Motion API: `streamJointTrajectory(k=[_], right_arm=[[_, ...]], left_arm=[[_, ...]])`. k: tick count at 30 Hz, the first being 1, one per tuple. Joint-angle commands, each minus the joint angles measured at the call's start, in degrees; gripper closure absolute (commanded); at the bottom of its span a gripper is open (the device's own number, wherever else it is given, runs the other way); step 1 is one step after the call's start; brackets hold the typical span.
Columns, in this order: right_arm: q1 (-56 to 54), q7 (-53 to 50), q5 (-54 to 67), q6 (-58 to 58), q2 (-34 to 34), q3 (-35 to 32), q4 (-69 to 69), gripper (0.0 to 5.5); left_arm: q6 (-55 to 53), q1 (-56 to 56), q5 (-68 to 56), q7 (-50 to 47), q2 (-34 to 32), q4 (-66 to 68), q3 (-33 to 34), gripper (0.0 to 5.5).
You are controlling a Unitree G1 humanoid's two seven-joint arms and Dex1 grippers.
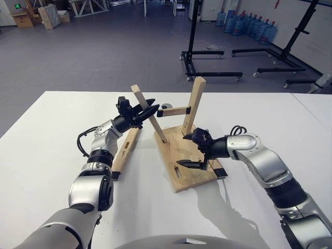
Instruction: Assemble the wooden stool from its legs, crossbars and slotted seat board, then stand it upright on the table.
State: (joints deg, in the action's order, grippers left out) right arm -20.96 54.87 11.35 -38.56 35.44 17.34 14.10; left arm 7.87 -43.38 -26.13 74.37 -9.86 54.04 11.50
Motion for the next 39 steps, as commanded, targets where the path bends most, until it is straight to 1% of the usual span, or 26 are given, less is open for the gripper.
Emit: streamJointTrajectory(k=[1,8,11,17,25,29,36,39], right_arm=[[-0.82,-0.37,0.39,-0.52,-0.10,0.03,0.65,0.12],[-0.94,-0.20,0.47,-0.39,-0.02,0.10,0.44,0.12],[-1.01,-0.20,0.44,-0.38,-0.09,0.17,0.38,0.12],[-0.95,-0.29,0.38,-0.48,-0.13,0.29,0.60,0.12],[-1.29,-0.40,0.33,-0.58,-0.55,0.71,0.69,0.12],[-1.43,-0.56,0.33,-0.61,-0.84,0.84,0.64,0.12],[-1.69,-0.88,0.15,-1.02,-1.25,1.17,1.00,0.12],[-2.17,-1.08,-0.06,-0.99,-0.99,1.00,1.06,0.12]], left_arm=[[0.06,1.26,1.88,0.78,-0.09,-0.24,-1.46,3.49],[-3.97,-0.21,-0.82,1.68,-1.11,-0.18,0.70,3.49],[-2.97,-0.05,1.87,2.61,-1.85,0.44,-1.16,3.49],[-0.07,1.41,5.46,3.20,-1.19,0.47,-5.10,3.49],[-4.19,-0.61,3.28,1.21,-0.68,0.81,-4.49,3.49],[-6.36,-0.95,3.91,1.31,-0.79,0.18,-5.46,3.49],[-5.45,-0.83,6.61,0.67,-1.25,-0.91,-8.27,3.49],[-5.42,-0.94,6.66,0.33,-1.10,-0.64,-8.35,3.49]])
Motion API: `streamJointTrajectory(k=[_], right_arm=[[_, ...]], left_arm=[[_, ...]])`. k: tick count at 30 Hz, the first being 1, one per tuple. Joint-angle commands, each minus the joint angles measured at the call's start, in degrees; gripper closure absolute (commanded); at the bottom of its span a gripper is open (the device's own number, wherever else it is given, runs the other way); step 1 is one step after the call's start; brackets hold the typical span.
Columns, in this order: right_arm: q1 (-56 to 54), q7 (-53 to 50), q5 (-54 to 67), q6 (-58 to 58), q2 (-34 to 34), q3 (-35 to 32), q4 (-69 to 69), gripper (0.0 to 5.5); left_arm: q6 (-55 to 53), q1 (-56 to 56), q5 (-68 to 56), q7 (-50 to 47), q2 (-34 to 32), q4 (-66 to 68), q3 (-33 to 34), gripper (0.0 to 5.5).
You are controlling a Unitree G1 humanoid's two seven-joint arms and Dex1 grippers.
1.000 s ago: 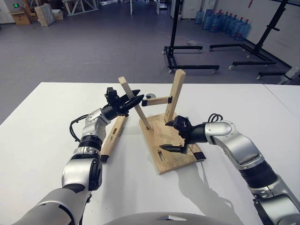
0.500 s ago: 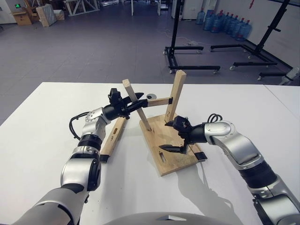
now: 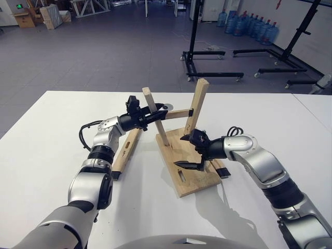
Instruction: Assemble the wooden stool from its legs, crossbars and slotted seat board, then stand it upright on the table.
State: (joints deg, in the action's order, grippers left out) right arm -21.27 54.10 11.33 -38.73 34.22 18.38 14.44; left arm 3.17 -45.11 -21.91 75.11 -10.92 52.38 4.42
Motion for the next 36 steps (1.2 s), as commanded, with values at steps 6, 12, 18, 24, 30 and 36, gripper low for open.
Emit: streamJointTrajectory(k=[6,12,18,24,30,36], right_arm=[[-7.86,0.68,2.28,-1.76,2.41,-5.27,1.59,0.12],[-26.06,-4.93,2.96,0.16,1.16,-14.01,-1.39,0.12],[-33.97,-21.97,-14.69,11.80,-4.52,-5.75,-11.61,0.12],[-30.72,-24.46,-22.21,17.27,-6.51,-0.34,-16.50,0.12],[-26.43,-24.08,-25.54,19.92,-7.11,2.09,-18.53,0.12],[-12.17,-27.51,-32.72,25.67,-9.97,11.72,-27.39,0.12]], left_arm=[[-0.90,0.96,1.36,-0.69,-0.18,0.82,-0.26,3.49],[-1.15,1.39,1.07,-0.62,0.05,0.25,-0.07,3.49],[-1.17,1.72,1.27,-0.70,0.58,-0.17,-0.37,3.49],[-1.29,1.97,1.18,-0.73,0.76,-0.58,-0.43,3.49],[-1.31,2.37,1.26,-0.73,1.01,-0.83,-0.66,3.49],[-1.37,3.36,1.48,-1.03,1.61,-1.53,-1.17,3.49]])
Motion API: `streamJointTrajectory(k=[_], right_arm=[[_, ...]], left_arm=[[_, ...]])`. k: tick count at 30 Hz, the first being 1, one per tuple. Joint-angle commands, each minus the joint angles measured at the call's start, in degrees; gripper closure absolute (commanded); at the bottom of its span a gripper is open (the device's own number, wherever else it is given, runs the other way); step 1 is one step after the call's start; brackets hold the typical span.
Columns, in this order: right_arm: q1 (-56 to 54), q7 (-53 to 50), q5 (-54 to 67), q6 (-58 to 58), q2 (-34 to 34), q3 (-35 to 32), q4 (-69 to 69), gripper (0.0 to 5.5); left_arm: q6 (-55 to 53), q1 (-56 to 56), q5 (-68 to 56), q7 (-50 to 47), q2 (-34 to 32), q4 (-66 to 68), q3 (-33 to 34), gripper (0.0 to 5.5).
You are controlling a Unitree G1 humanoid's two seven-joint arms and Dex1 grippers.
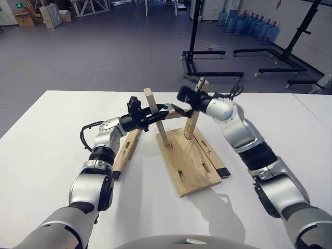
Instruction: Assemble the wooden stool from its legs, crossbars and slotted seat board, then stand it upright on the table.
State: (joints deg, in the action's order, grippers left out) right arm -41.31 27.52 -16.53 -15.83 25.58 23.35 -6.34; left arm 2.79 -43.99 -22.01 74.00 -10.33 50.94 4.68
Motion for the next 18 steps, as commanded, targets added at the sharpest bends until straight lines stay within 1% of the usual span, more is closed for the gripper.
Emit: streamJointTrajectory(k=[1,2,5,8,11,14,18], right_arm=[[10.00,-1.64,-6.17,4.23,-1.59,8.38,-8.43,0.12],[11.65,-2.25,-7.01,5.25,-1.89,9.15,-9.52,0.12],[12.61,-2.02,-6.47,5.60,-2.87,7.68,-8.40,0.12],[11.80,-1.51,-4.26,5.49,-3.17,4.79,-5.67,0.12],[7.56,-1.45,-0.27,3.41,-4.48,-0.89,-3.63,0.12],[-0.01,-0.68,3.67,0.16,-5.02,-7.17,-1.10,0.12],[-6.16,-1.23,3.69,-1.19,-4.62,-10.19,-0.37,0.12]], left_arm=[[-0.98,2.42,1.70,-0.02,1.18,-0.19,-1.63,3.49],[-1.10,2.57,1.76,-0.01,1.33,-0.40,-1.85,3.49],[-1.60,2.98,1.93,0.00,1.68,-0.94,-2.54,3.49],[-2.17,3.01,1.79,0.03,1.97,-1.00,-2.73,3.49],[-3.66,3.15,1.81,0.09,1.84,-1.33,-3.09,3.49],[-5.34,3.35,2.79,0.13,1.29,-2.01,-4.30,3.49],[-5.20,3.58,3.53,-0.03,0.66,-2.59,-5.61,3.49]])
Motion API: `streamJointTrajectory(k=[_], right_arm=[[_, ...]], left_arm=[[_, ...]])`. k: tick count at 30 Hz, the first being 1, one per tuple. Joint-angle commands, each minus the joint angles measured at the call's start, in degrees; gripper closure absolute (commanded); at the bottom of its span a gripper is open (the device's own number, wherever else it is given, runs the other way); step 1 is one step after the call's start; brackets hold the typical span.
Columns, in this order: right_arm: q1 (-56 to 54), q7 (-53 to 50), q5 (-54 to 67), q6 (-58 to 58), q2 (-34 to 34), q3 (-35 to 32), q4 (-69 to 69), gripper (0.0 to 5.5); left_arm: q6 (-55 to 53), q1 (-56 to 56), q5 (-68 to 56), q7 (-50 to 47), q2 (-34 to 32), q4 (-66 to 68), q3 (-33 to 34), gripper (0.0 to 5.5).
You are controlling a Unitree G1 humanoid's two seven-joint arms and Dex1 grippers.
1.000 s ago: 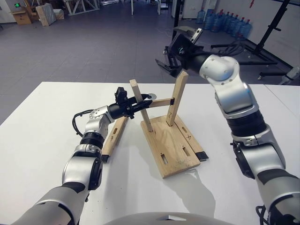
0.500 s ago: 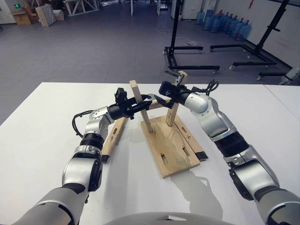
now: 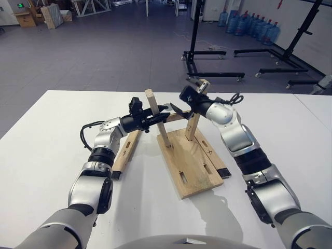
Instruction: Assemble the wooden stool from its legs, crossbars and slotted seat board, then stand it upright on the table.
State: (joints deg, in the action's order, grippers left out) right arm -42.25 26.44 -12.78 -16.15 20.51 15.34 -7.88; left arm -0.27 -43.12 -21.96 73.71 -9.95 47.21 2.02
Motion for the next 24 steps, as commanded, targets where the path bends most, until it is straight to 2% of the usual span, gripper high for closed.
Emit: streamJointTrajectory(k=[1,8,12,14,17,18,20,24], right_arm=[[-6.04,-0.35,-0.59,-0.57,0.57,-2.21,1.16,0.12],[-7.09,0.17,-5.18,0.82,2.91,-0.63,1.98,0.12],[-3.66,2.18,-5.46,-0.31,3.78,-0.26,4.74,0.12],[5.49,2.25,-7.14,2.27,3.92,4.53,2.73,0.12],[19.09,-2.32,-14.47,11.78,4.31,15.93,-12.60,0.12],[20.61,-3.86,-15.22,13.17,3.70,16.75,-15.89,0.12],[20.40,-5.50,-13.72,13.89,1.93,15.09,-17.49,0.12],[16.13,-4.50,-6.86,11.42,-0.29,8.75,-8.89,0.12]], left_arm=[[-2.00,2.70,3.44,0.17,0.20,1.11,-3.12,3.49],[-1.45,2.88,3.32,-0.27,-0.09,0.86,-3.70,3.49],[-1.54,3.34,3.00,-0.65,-0.34,-0.01,-3.54,3.49],[-1.60,3.48,2.86,-0.85,-0.35,-0.18,-3.40,3.49],[-1.25,3.68,2.96,-1.27,0.04,0.02,-3.51,3.49],[-1.21,3.60,3.00,-1.36,0.17,0.05,-3.62,3.49],[-1.18,3.45,2.98,-1.49,0.22,0.02,-3.78,3.49],[-0.92,3.26,3.07,-1.64,0.04,0.26,-3.90,3.49]])
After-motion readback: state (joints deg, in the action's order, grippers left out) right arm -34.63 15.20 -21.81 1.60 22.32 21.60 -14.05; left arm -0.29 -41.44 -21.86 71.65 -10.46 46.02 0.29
